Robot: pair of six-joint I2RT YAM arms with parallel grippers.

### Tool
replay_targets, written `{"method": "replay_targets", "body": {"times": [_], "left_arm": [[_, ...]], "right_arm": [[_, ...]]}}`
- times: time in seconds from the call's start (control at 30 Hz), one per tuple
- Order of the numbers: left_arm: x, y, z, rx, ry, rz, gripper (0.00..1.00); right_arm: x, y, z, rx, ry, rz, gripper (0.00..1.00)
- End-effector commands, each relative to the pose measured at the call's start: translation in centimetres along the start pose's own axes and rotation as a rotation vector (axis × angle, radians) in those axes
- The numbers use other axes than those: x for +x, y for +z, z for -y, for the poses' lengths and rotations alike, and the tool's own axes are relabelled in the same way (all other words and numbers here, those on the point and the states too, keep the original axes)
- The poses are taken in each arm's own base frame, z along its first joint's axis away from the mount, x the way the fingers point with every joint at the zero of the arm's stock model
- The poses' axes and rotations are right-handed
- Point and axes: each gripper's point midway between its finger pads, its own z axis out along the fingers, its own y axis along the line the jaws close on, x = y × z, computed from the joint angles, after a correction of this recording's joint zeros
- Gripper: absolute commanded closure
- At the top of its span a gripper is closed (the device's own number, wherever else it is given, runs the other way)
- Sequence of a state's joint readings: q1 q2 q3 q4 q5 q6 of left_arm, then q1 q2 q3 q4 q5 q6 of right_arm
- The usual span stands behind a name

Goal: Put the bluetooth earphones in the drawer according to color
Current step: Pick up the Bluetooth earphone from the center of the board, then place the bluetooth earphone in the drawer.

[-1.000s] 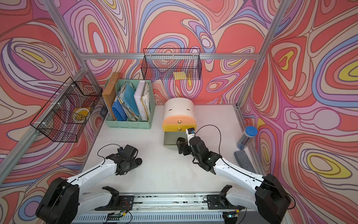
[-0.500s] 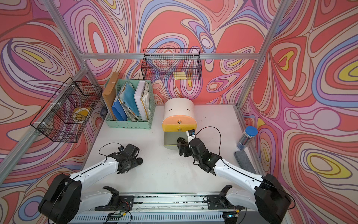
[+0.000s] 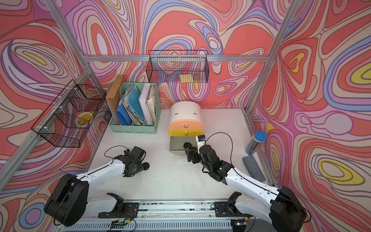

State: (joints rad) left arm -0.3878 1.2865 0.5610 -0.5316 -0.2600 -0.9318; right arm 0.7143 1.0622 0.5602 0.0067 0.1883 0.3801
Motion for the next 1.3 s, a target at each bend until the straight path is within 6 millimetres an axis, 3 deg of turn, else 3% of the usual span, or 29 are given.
{"method": "replay_targets", "body": {"times": [0.0, 0.33, 0.7, 0.93, 1.27], "left_arm": [[1.0, -0.4, -0.7, -0.009, 0.011, -0.032, 0.49], [-0.3, -3.1, -0.2, 0.063, 0.013, 0.020, 0.50], [-0.8, -4.3, 1.3, 0.128, 0.037, 0.019, 0.51], [-1.8, -6.9, 6.8, 0.236, 0.138, 0.045, 0.53], [-2.6, -11.9, 18.0, 0.389, 0.306, 0.108, 0.55]], "right_arm": [[0.3, -0.1, 0.5, 0.017, 0.006, 0.001, 0.10], [0.3, -0.3, 0.4, 0.005, 0.019, 0.008, 0.10], [0.4, -0.5, 0.5, 0.003, 0.026, 0.014, 0.10], [0.0, -0.7, 0.4, 0.001, 0.034, 0.028, 0.10], [0.4, -0.6, 0.5, -0.002, 0.045, 0.020, 0.10]]}}
